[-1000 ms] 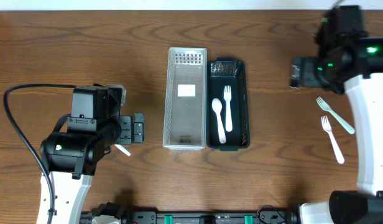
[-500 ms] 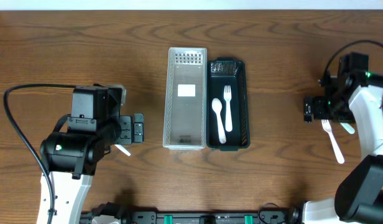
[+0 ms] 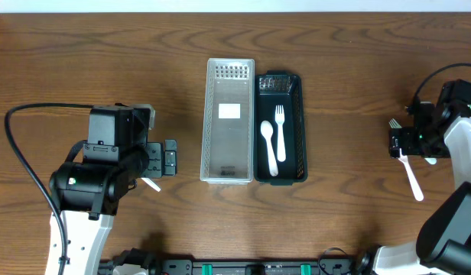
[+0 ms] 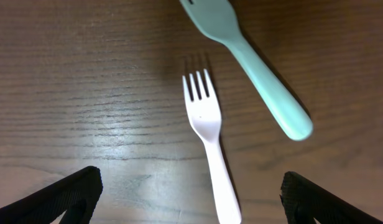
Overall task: Pack container
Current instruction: 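Move the right gripper to the second white fork and grasp it, then carry the fork with the right gripper and drop it in the dark basket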
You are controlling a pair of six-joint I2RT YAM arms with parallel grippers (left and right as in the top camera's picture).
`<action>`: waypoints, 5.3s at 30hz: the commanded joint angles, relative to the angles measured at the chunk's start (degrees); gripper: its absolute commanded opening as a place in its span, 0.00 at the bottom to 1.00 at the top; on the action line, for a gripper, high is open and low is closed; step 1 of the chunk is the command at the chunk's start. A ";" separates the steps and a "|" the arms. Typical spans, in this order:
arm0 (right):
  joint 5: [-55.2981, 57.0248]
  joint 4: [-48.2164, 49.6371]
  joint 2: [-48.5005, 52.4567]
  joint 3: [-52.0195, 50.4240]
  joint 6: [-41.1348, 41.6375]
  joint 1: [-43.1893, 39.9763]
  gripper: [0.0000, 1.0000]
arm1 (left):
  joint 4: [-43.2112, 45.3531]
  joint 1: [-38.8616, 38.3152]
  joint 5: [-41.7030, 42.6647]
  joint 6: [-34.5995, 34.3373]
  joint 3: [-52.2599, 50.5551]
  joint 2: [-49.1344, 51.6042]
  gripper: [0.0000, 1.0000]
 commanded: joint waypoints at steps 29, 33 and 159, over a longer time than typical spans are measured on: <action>0.28 6.56 12.44 -8.17 -3.34 -1.20 0.71 | -0.15 -0.13 -0.39 0.11 0.94 -0.31 0.98; 0.26 7.19 12.44 -8.50 -3.32 -1.18 0.65 | -0.15 -0.13 -0.39 0.11 0.94 -0.31 0.98; 5.90 -21.99 15.10 46.16 112.87 17.07 0.52 | -0.96 -0.13 -0.39 0.11 0.94 -0.31 0.98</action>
